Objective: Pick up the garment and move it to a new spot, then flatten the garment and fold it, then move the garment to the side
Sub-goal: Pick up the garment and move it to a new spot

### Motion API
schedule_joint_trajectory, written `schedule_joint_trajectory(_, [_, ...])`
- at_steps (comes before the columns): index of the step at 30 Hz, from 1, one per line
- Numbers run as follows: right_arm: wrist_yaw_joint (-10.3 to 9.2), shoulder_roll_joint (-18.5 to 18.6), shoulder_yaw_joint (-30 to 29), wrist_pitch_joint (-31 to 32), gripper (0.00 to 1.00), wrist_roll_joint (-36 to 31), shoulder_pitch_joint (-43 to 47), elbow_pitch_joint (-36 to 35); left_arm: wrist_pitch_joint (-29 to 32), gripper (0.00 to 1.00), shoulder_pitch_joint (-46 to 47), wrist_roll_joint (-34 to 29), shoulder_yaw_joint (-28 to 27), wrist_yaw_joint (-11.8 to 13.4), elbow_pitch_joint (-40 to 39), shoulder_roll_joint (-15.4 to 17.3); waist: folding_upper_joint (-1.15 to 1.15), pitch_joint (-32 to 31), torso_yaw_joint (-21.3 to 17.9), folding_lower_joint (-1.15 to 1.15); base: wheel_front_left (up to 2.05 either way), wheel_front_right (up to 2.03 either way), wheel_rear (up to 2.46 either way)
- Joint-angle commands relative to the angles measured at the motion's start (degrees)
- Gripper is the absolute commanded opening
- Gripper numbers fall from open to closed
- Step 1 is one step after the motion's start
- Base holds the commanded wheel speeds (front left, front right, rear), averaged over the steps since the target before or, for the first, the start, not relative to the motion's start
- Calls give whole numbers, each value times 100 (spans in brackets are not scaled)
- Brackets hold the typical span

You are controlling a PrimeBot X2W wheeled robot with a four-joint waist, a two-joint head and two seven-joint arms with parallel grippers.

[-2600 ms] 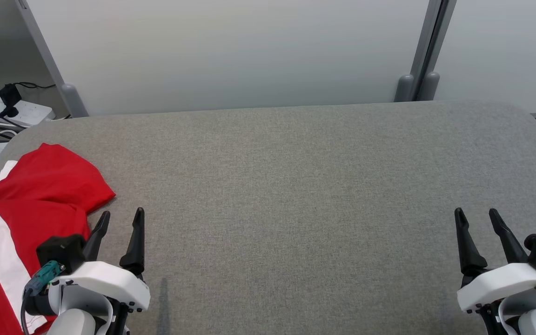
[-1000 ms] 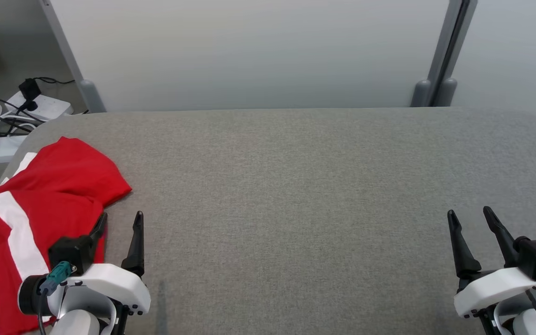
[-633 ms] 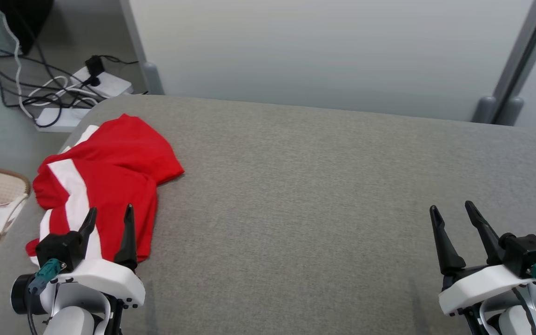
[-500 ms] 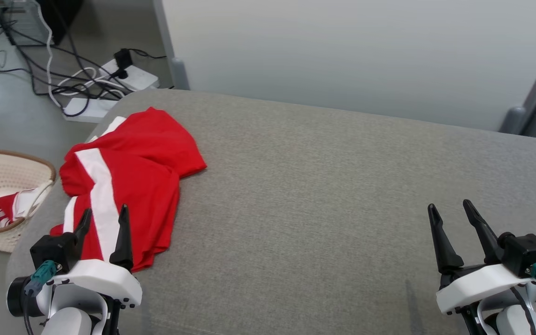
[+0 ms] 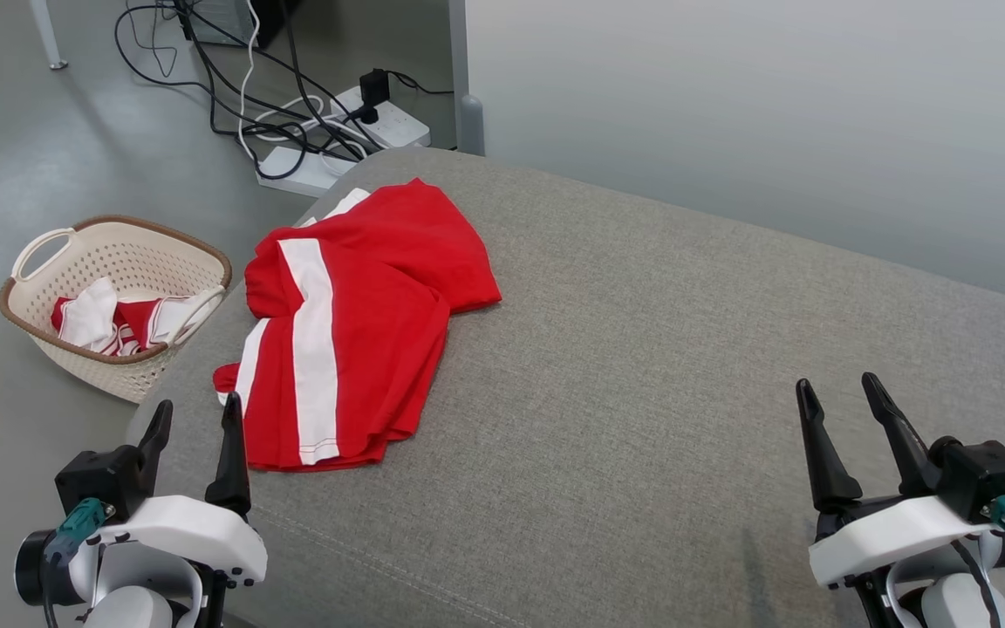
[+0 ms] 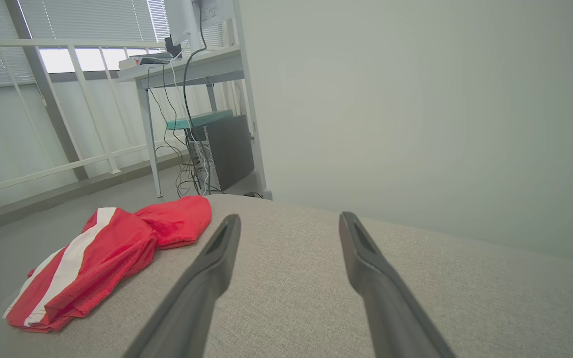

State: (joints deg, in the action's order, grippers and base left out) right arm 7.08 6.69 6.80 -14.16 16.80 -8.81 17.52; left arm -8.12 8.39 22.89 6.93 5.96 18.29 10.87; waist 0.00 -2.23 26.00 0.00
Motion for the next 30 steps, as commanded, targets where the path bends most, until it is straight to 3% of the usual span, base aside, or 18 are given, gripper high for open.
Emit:
schedule_joint_trajectory(1, [41, 35, 112, -84, 100, 35, -61, -158, -53, 100, 195, 34, -168, 32, -139, 130, 0, -8, 25, 0, 0, 0, 0])
schedule_joint_trajectory(19, [41, 98, 299, -84, 100, 105, -51, -112, 123, 100, 387, 89, -94, 8, -219, 284, 0, -19, -41, 0, 0, 0, 0])
schedule_joint_trajectory(25, [41, 131, 301, -84, 100, 86, -73, -188, 993, 100, 1073, 326, -37, -185, -368, 470, 0, 94, -129, 0, 0, 0, 0])
schedule_joint_trajectory(30, [41, 169, 370, -84, 100, 45, -143, -314, 2149, 100, 1983, 662, 8, -422, -90, 705, 0, 288, -339, 0, 0, 0, 0])
